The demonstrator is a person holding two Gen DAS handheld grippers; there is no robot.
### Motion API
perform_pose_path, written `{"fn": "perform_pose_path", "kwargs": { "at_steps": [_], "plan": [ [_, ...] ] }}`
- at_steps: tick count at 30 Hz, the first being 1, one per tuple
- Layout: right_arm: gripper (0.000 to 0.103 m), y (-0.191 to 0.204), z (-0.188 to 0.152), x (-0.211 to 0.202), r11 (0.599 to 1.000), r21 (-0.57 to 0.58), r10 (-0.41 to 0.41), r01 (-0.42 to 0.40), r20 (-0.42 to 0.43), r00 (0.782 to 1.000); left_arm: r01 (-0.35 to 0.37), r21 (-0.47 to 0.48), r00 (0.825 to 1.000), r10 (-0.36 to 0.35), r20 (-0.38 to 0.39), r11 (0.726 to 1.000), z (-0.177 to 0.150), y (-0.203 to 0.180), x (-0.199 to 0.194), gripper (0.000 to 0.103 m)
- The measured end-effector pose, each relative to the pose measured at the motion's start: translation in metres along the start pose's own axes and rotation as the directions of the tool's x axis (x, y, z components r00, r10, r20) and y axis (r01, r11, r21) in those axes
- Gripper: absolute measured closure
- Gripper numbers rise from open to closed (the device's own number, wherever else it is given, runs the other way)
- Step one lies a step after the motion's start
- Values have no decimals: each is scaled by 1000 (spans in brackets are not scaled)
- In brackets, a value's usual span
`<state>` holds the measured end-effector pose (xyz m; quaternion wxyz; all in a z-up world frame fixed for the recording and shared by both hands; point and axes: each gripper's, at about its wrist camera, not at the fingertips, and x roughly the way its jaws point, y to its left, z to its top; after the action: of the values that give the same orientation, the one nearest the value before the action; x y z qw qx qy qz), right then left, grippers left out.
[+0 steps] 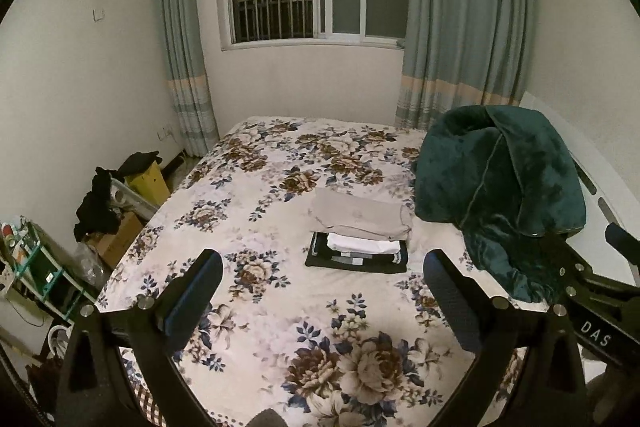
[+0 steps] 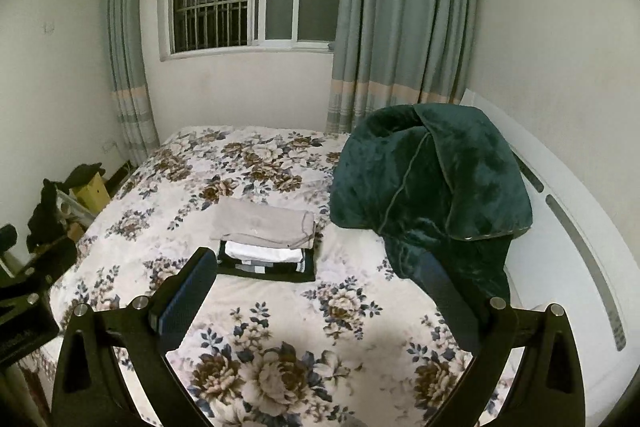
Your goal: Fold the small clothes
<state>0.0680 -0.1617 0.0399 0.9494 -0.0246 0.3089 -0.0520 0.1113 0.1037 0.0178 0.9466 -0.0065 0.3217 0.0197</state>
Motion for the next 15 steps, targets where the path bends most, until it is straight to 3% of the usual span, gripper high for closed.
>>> {"fn": "perform_pose_path", "kwargs": {
  "at_steps": [15],
  "plan": [
    [0,-11,-2,-1,1000,14,24,-25,11,1000,-16,-1,1000,16,24,1000,-3,3,-10,0]
  ]
}}
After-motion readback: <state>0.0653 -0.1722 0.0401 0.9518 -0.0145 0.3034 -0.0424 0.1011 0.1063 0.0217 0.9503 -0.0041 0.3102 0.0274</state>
